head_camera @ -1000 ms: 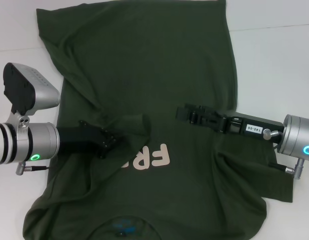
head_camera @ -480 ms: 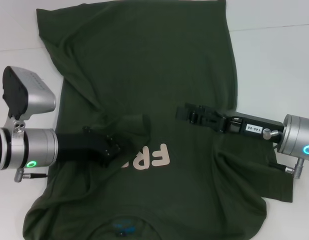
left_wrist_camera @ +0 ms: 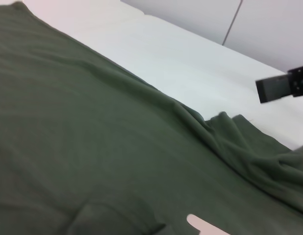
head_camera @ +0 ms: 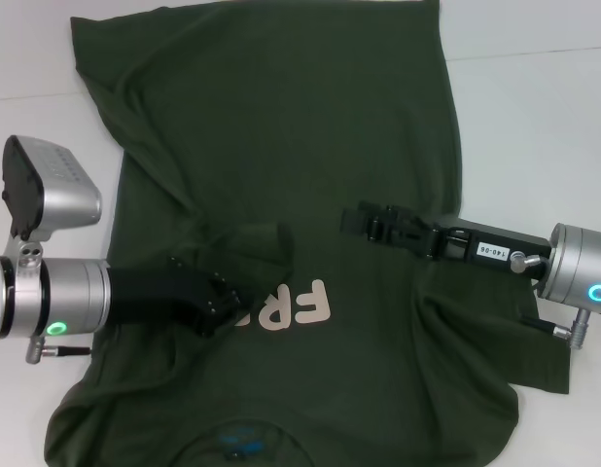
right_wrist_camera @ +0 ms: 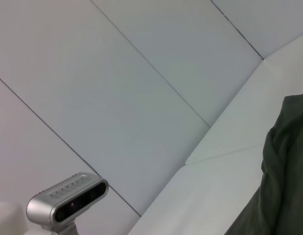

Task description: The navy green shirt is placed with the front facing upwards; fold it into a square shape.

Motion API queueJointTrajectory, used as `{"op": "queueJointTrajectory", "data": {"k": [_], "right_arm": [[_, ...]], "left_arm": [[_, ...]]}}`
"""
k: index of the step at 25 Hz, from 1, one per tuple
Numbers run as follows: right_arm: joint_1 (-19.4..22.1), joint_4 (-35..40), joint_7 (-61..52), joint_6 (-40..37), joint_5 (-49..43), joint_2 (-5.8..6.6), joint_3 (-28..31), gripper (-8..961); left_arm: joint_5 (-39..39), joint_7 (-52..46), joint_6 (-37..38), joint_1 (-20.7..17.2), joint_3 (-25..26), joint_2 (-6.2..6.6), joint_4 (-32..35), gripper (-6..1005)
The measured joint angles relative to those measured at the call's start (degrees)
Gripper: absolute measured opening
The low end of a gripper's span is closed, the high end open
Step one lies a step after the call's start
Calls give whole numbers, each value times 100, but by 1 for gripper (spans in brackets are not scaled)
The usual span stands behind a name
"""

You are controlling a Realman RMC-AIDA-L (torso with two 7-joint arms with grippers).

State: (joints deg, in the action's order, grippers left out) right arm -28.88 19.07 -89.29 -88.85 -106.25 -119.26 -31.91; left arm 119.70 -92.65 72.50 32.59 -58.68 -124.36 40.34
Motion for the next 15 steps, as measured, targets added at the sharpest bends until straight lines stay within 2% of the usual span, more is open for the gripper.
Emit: {"op": "queueJointTrajectory", "data": {"k": [6, 12, 15], "right_arm": [[-2, 0, 0, 0, 0, 0, 0, 745], [-3, 0, -1, 0, 24, 0, 1, 745], [-3, 0, -14, 0, 33, 0, 1, 745]], "left_arm": [[-68, -98, -203, 77, 12, 4, 105, 66], [-49, -259, -725, 127, -88, 7, 86, 201], [-44, -253, -1023, 128, -184, 4, 51, 349]]}}
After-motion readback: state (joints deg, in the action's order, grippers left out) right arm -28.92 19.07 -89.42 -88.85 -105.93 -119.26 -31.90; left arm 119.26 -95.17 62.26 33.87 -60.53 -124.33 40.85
